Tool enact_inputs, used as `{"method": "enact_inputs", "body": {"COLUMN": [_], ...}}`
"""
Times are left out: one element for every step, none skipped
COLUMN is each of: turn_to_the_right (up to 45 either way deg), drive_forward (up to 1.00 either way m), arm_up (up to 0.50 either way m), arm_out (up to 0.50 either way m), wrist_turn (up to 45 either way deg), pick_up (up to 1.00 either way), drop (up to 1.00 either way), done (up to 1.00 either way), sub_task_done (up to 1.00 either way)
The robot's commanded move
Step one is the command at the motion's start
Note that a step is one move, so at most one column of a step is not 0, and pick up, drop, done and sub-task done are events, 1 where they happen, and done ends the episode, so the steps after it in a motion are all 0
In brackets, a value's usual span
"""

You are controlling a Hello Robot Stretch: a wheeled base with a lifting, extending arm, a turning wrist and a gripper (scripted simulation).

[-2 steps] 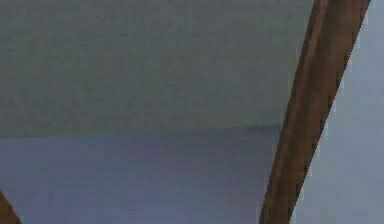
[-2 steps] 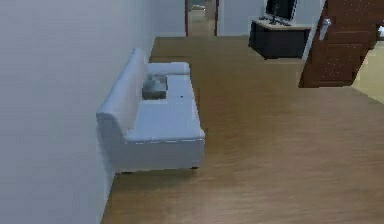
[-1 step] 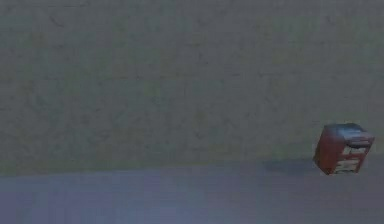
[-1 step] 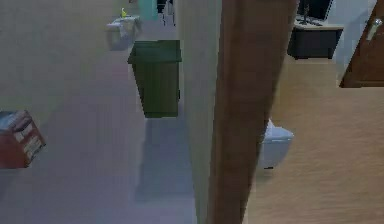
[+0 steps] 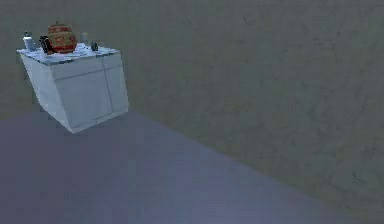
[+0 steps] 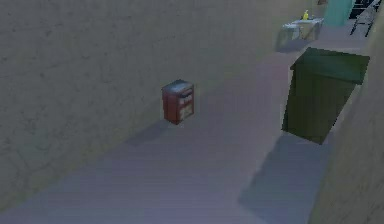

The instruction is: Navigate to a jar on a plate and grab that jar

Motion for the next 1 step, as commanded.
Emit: {"method": "enact_inputs", "body": {"turn_to_the_right": [-21.0], "drive_forward": [0.0], "arm_up": [0.0], "arm_out": [0.0], "wrist_turn": [0.0], "pick_up": [0.0], "drop": [0.0], "done": [0.0], "sub_task_done": [0.0]}}
